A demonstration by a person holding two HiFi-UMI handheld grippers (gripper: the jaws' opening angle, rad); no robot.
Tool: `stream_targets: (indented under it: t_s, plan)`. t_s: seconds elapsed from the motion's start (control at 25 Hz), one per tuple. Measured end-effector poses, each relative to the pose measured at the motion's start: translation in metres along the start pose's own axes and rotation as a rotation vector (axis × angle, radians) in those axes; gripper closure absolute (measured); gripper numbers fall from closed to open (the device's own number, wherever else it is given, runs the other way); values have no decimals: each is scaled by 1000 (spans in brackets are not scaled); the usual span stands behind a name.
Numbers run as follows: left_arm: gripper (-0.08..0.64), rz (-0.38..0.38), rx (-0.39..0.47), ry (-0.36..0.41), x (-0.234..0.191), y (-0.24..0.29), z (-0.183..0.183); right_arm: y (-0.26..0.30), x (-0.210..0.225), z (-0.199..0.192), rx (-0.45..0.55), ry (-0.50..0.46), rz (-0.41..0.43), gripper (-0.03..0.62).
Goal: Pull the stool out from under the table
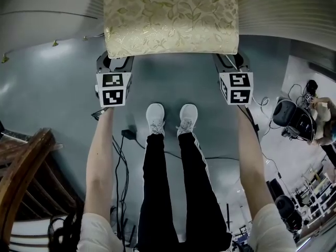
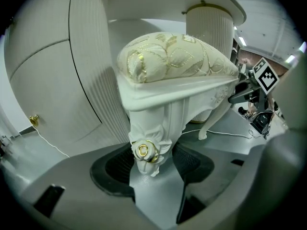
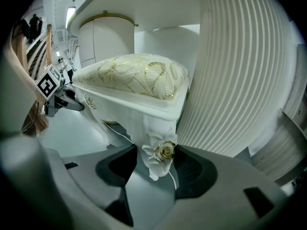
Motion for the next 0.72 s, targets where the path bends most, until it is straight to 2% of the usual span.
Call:
stream_targets:
  t_s: [0.72]
  plan:
    - [294, -16, -26, 19, -2, 0, 2, -3, 0, 0, -31, -6, -3, 353]
Point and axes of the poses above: the fingertips, and each gripper's own axes: y forward along the fingers, x to its right, z out of its top, the point moved 10 cm from there along -y, backward along the fingers, and after that the axes turned 6 degrees about x, right-handed, at the moved point
